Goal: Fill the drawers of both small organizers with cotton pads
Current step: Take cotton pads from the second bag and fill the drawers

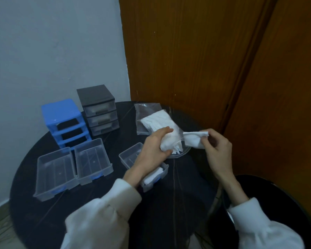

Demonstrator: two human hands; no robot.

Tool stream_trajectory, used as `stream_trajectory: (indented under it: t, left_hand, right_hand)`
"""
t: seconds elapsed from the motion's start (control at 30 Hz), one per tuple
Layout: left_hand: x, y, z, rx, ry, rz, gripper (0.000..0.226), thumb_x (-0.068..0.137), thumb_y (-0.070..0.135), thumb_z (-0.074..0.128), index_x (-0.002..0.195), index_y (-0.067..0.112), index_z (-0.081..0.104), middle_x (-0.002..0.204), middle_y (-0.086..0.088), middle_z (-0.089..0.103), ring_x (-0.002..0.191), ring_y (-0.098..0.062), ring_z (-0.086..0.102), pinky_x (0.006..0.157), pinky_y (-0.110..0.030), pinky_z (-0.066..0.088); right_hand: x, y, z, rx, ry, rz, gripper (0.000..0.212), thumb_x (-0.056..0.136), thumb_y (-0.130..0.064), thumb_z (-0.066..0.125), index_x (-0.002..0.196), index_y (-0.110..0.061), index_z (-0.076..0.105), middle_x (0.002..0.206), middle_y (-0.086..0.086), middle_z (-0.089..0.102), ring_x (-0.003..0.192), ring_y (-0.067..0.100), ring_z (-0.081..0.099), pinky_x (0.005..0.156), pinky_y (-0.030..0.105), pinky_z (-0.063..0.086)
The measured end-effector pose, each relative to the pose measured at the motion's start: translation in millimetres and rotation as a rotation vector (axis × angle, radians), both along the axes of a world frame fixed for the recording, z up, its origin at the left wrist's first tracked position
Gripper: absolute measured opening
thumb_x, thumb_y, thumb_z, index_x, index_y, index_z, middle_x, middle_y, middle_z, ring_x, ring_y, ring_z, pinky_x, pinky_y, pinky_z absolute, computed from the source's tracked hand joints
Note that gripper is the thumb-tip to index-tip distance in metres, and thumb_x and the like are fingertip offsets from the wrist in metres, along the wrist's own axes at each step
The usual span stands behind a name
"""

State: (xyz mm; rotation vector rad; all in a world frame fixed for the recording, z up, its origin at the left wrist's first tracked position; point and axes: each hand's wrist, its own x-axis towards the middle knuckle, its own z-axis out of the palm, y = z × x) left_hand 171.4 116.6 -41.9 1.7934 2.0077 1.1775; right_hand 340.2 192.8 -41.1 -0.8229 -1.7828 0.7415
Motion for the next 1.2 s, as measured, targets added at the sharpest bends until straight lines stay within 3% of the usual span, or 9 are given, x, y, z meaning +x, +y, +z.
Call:
stream_trajectory:
  t: [0.1,0.2,0.27,0.43,0.6,0.73,0.87,0.97,1.2]
  left_hand:
    - [-18,-25,3,0.064,0.017,0.098,0.041,0.087,0.01,0.062,0.125,0.022,0.055,0.126,0.013,0.051,0.111,0.008,0.042,0.094,-0.003,0.029]
    - [-37,-41,-2,0.055,0.003,0.224,0.034,0.093,0.007,0.051,0.123,0.021,0.057,0.124,0.003,0.057,0.107,0.0,0.05,0.091,-0.016,0.04]
    - [-45,-46,-7,0.013,0.017,0.276,0.034,0.094,0.006,0.048,0.124,0.017,0.057,0.125,-0.001,0.057,0.108,-0.005,0.05,0.09,-0.017,0.038]
    - [-46,-42,-15,-0.054,0.031,0.285,0.041,0.09,-0.003,0.043,0.125,0.012,0.056,0.127,-0.007,0.057,0.116,-0.018,0.052,0.099,-0.026,0.039]
    - [-50,-40,-19,-0.084,-0.012,0.27,0.054,0.08,-0.014,0.037,0.124,0.01,0.057,0.126,-0.009,0.057,0.117,-0.02,0.053,0.1,-0.027,0.041]
    - [-49,-40,-20,-0.076,-0.028,0.273,0.056,0.078,-0.016,0.037,0.123,0.01,0.058,0.122,-0.007,0.058,0.113,-0.019,0.054,0.097,-0.029,0.043]
    - [-48,-40,-22,-0.053,-0.029,0.28,0.057,0.077,-0.017,0.037,0.122,0.012,0.059,0.121,-0.005,0.059,0.112,-0.017,0.054,0.096,-0.028,0.043]
    - [-48,-40,-24,-0.043,-0.025,0.286,0.057,0.078,-0.017,0.039,0.122,0.012,0.06,0.121,-0.004,0.06,0.112,-0.017,0.054,0.096,-0.028,0.043]
    - [-48,-39,-26,-0.036,-0.018,0.284,0.056,0.078,-0.016,0.043,0.123,0.013,0.059,0.12,-0.004,0.06,0.111,-0.015,0.054,0.095,-0.028,0.045]
  right_hand:
    - [-14,-5,7,-0.135,0.013,0.112,0.015,0.089,-0.003,0.055,0.094,-0.015,0.062,0.089,0.001,0.066,0.085,0.014,0.064,0.072,0.028,0.051]
    - [-33,-13,11,-0.265,-0.045,0.225,0.014,0.089,-0.008,0.058,0.097,-0.019,0.058,0.094,-0.001,0.062,0.092,0.013,0.062,0.077,0.027,0.051]
    - [-43,-18,13,-0.327,-0.131,0.279,0.012,0.089,-0.011,0.06,0.098,-0.019,0.058,0.088,-0.002,0.06,0.086,0.013,0.059,0.076,0.029,0.049]
    - [-60,-32,18,-0.439,-0.287,0.454,0.018,0.086,-0.008,0.063,0.09,-0.025,0.059,0.086,0.0,0.059,0.079,0.01,0.059,0.067,0.015,0.048]
    - [-69,-43,13,-0.348,-0.487,0.434,0.019,0.084,-0.008,0.064,0.093,-0.021,0.051,0.088,0.005,0.06,0.081,0.02,0.06,0.068,0.026,0.051]
    - [-72,-46,7,-0.334,-0.512,0.431,0.022,0.082,-0.005,0.064,0.081,-0.02,0.048,0.08,0.005,0.058,0.071,0.015,0.055,0.065,0.029,0.049]
    - [-72,-51,8,-0.217,-0.565,0.421,0.012,0.082,-0.004,0.063,0.079,-0.015,0.058,0.072,-0.003,0.056,0.065,0.007,0.052,0.059,0.012,0.042]
    - [-69,-56,8,-0.092,-0.638,0.412,0.01,0.082,-0.006,0.06,0.082,-0.016,0.063,0.071,-0.006,0.055,0.064,0.005,0.051,0.058,0.011,0.041]
    - [-64,-68,8,0.215,-0.842,0.345,0.018,0.091,-0.016,0.052,0.1,-0.016,0.066,0.108,-0.005,0.046,0.101,0.009,0.046,0.078,0.027,0.043]
